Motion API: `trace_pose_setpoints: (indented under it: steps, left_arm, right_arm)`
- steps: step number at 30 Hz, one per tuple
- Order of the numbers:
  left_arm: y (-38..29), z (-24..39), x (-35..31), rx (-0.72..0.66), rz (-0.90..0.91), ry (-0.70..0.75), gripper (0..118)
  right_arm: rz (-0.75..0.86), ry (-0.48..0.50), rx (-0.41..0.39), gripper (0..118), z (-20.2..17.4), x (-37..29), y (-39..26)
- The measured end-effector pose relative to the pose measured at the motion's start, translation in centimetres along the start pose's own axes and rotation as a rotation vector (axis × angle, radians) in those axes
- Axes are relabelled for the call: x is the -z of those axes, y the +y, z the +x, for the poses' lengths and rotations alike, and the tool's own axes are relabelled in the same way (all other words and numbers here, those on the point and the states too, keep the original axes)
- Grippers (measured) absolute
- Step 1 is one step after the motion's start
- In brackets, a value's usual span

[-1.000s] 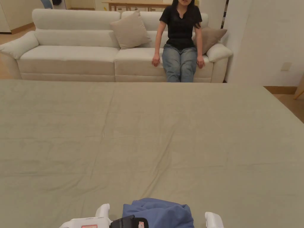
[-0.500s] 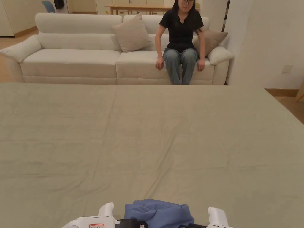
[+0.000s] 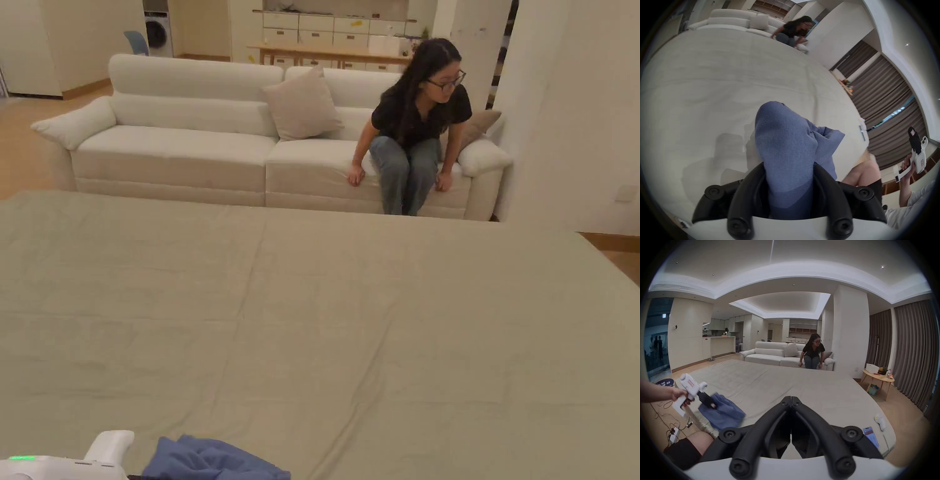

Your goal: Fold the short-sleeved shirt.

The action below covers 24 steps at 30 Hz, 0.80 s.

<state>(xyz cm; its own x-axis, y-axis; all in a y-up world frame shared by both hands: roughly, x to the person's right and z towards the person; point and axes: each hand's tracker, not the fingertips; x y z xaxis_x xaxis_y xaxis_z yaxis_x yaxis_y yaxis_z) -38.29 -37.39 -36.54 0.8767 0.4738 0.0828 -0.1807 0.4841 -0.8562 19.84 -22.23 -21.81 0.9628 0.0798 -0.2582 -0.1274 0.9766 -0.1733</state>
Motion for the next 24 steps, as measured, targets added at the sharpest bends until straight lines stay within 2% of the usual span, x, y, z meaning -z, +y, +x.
trace_pose_setpoints:
  steps: [4, 7, 12, 15, 19, 20, 22, 24]
  left_arm:
    - [1.9, -7.3, -5.7, -0.019, -0.018, 0.195, 27]
    - [3.3, -12.0, -9.3, -0.004, -0.058, 0.351, 27]
    - [5.1, -17.7, -13.3, -0.062, -0.067, 0.589, 27]
    - [5.5, -19.1, -13.5, -0.058, -0.055, 0.675, 26]
    - [4.8, -19.6, -11.7, -0.090, -0.073, 0.687, 28]
    - [4.5, -19.4, -11.3, -0.081, -0.078, 0.702, 31]
    - [4.0, -19.4, -11.4, -0.059, -0.058, 0.741, 52]
    - [3.9, -19.2, -12.6, -0.104, -0.028, 0.816, 98]
  right_arm:
    - [-0.036, -0.052, -0.015, 0, -1.0, -0.1, -0.4]
    - [-0.064, -0.059, -0.005, 0, -2.0, 0.2, -0.4]
    - [-0.066, -0.066, -0.003, 0, -3.6, 1.4, 0.5]
    - [-0.060, -0.057, -0.020, 0, -4.5, 2.7, 1.4]
    - [-0.045, -0.019, 0.007, 0, -5.5, 3.5, 2.4]
    - [-0.041, -0.016, 0.003, 0, -5.7, 3.6, 2.5]
    - [-0.037, 0.004, -0.002, 0, -5.9, 3.8, 2.8]
    - [-0.029, 0.008, -0.014, 0, -5.8, 3.6, 2.9]
